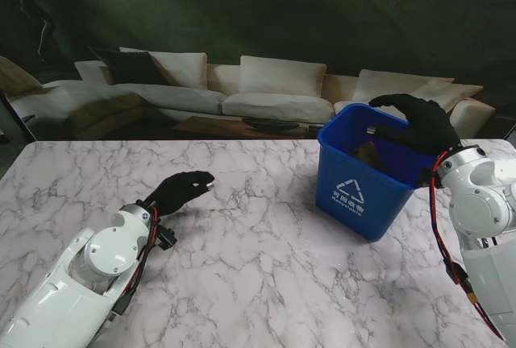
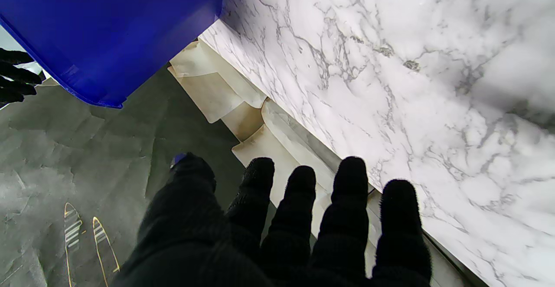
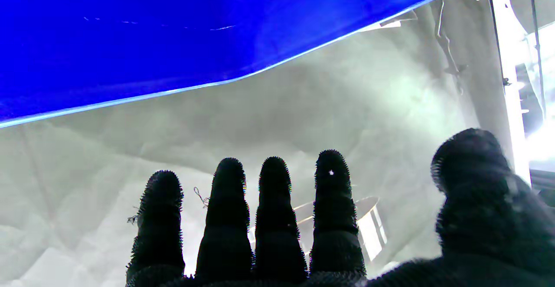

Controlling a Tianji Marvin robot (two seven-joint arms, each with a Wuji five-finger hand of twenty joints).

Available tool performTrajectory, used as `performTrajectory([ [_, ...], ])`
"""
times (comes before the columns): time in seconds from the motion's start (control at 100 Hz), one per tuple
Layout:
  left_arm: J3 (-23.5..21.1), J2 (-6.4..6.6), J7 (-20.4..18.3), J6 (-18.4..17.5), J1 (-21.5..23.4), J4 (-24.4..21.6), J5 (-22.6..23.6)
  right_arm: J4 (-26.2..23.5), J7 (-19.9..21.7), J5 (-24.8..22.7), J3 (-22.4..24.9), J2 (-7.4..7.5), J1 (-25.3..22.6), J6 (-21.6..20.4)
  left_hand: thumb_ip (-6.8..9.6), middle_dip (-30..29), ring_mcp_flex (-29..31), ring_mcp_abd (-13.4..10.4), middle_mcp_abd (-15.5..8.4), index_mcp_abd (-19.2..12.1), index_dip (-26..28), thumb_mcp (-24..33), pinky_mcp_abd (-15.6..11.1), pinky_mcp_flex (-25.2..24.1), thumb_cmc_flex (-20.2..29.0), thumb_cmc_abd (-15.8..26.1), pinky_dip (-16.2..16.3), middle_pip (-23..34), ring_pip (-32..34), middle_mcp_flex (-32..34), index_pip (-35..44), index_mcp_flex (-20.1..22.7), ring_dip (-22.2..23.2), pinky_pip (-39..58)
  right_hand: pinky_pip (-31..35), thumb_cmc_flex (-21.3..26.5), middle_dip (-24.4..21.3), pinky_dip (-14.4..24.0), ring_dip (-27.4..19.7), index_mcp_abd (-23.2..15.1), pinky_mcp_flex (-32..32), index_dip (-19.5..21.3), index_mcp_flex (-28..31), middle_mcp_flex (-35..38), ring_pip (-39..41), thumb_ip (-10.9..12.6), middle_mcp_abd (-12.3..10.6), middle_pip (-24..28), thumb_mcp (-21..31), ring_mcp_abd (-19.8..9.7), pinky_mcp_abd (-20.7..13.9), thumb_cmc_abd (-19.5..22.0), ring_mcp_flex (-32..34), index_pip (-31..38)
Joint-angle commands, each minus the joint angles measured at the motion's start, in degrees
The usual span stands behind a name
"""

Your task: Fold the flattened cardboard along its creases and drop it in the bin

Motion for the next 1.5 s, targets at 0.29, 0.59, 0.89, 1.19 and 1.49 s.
performTrajectory([
  [0.29,0.24,0.08,-0.96,0.21,-0.17,-0.07,0.82,-1.93,-1.73,-2.99,-0.95,0.07,0.60,-4.69,1.73,0.62,-2.22,-0.06,0.12,0.48,-1.14,-0.14,0.56,-0.96,-0.61,3.15,0.97,-0.57,-0.02,-2.75,-0.80,-0.38,0.41,0.64,-0.37,-1.78,0.25,-0.46,-1.73,0.42,-0.18,0.70,-2.19,-2.11,-1.34,1.66,-1.00,0.47,-0.24,-0.37,-1.31,-0.55,-2.09,-1.11],
  [0.59,0.15,0.08,-0.92,0.39,0.11,-0.23,0.79,-8.09,0.74,1.00,-7.19,0.01,-0.32,-9.13,1.71,0.56,-2.54,-0.10,0.08,0.57,-1.27,-0.14,0.44,-1.18,-0.67,3.43,0.93,-0.56,-0.36,-2.86,-0.72,-0.50,0.16,0.25,0.24,-1.92,0.06,-0.18,-1.69,0.23,0.06,0.91,-1.79,-1.40,-0.79,1.92,-0.63,0.38,-2.17,-0.26,-0.32,2.46,-1.30,-1.37],
  [0.89,0.08,0.11,-0.89,-0.30,0.26,-0.25,0.86,-7.96,-0.53,3.62,-21.34,-0.73,1.92,-9.02,1.68,0.52,-2.78,-0.11,0.10,0.56,-1.56,-0.18,0.43,-1.26,-0.77,3.74,1.01,-0.58,-0.57,-3.05,-0.86,-0.74,-0.07,0.06,-0.17,-1.45,-0.81,-1.06,-1.80,0.76,-1.39,0.89,-2.97,-3.37,-1.08,2.70,0.82,-1.52,-7.66,0.49,0.81,10.36,-2.08,-3.99],
  [1.19,0.15,0.22,-1.22,-0.79,0.51,-0.25,0.89,0.05,-4.62,8.52,-34.70,-2.69,5.69,-3.79,1.63,0.50,-2.86,-0.13,0.02,0.53,-1.92,-0.25,0.33,-1.31,-0.95,4.01,1.10,-0.57,-0.61,-3.03,-0.92,-0.79,-0.17,-0.09,-0.33,-0.67,-0.80,-1.58,-1.83,2.94,-1.67,0.93,-5.32,-4.95,-1.34,2.96,1.27,-1.59,-9.30,0.63,0.76,12.11,-2.73,-5.86],
  [1.49,2.12,-0.22,-0.60,0.57,-0.42,-1.08,-0.97,8.83,-3.03,13.56,-41.74,-3.62,8.32,3.32,1.63,0.55,-2.89,-0.32,-0.05,0.64,-2.08,-0.23,0.20,-1.26,-0.94,4.19,1.20,-0.51,-0.59,-2.93,-0.86,-0.88,-0.19,-0.18,-2.22,0.49,-0.84,-2.99,-2.06,5.69,-4.02,1.31,-10.22,-9.95,-2.04,3.24,2.06,-1.41,-13.00,0.88,0.30,15.56,-5.26,-9.02],
])
